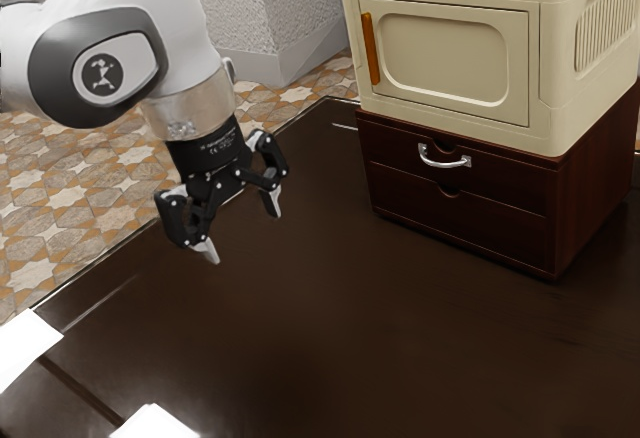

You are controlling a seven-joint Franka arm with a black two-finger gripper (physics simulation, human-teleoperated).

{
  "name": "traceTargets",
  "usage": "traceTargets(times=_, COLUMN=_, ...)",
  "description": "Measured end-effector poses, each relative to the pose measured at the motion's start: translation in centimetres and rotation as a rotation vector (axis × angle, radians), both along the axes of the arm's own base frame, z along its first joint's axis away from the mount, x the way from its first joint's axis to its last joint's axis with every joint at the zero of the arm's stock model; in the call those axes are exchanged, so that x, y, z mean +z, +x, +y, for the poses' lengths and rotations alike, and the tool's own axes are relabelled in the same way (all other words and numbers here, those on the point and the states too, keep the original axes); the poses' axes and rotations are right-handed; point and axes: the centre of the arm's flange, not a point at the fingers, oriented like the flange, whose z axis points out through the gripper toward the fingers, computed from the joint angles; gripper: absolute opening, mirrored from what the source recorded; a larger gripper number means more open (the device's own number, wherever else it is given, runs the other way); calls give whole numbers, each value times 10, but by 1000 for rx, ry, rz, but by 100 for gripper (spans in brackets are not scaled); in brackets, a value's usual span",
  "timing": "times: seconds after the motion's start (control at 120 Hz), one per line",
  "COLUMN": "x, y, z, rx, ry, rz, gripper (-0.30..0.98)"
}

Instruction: Pull the drawer handle with one arm to open the drawer

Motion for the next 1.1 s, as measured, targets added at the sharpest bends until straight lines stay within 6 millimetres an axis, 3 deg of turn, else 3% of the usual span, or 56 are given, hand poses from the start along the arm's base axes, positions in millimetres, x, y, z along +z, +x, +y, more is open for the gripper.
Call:
traceTargets(times=0.2, x=-9, y=14, z=-14, rx=25, ry=-6, rz=-32, gripper=69)
traceTargets(times=0.292, x=-15, y=63, z=-32, rx=21, ry=-3, rz=-57, gripper=69)
traceTargets(times=0.383, x=-19, y=99, z=-44, rx=16, ry=-6, rz=-100, gripper=69)
traceTargets(times=0.517, x=-25, y=139, z=-40, rx=32, ry=-17, rz=-155, gripper=69)
traceTargets(times=0.7, x=-47, y=177, z=-63, rx=-8, ry=-45, rz=-201, gripper=69)
traceTargets(times=0.858, x=-59, y=205, z=-55, rx=-8, ry=-58, rz=-243, gripper=69)
traceTargets(times=1.05, x=-82, y=225, z=-42, rx=-10, ry=-59, rz=-259, gripper=69)
traceTargets(times=1.1, x=-79, y=231, z=-40, rx=-13, ry=-66, rz=-283, gripper=69)
